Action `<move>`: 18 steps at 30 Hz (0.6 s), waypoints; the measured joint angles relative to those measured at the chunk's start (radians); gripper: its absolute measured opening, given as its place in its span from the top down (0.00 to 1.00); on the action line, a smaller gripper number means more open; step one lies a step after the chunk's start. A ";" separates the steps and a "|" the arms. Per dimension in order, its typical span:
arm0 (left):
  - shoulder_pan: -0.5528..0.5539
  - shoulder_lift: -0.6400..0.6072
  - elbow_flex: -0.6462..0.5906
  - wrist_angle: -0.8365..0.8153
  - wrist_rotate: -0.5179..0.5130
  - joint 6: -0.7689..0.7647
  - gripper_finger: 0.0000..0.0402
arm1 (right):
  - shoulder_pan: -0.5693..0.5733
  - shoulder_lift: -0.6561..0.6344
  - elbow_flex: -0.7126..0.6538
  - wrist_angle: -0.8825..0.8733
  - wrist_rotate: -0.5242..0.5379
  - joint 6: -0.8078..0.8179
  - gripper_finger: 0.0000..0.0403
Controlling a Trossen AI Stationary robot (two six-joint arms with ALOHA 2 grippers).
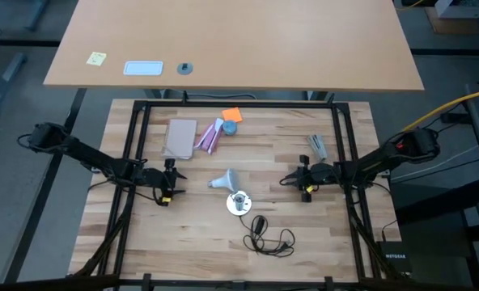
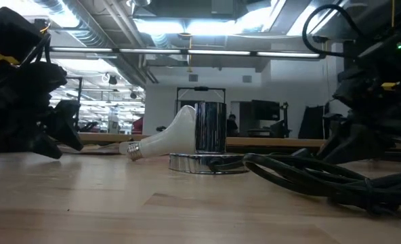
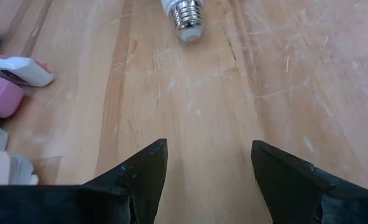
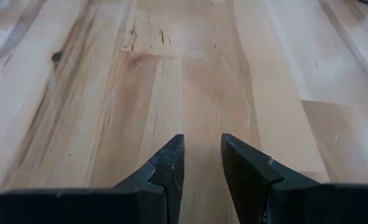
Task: Screw lightbulb
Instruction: Return to Home Position
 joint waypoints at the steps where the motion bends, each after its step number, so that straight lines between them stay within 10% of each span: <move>1: 0.000 -0.019 0.000 -0.018 0.000 0.000 0.44 | 0.000 0.001 0.000 0.008 0.000 0.000 0.72; 9: 0.003 -0.299 0.000 -0.150 0.000 0.000 0.44 | 0.000 -0.044 0.002 0.009 0.000 -0.001 0.72; 18: 0.003 -0.580 0.000 -0.150 0.000 0.000 0.44 | 0.000 -0.427 0.003 -0.225 0.000 -0.002 0.72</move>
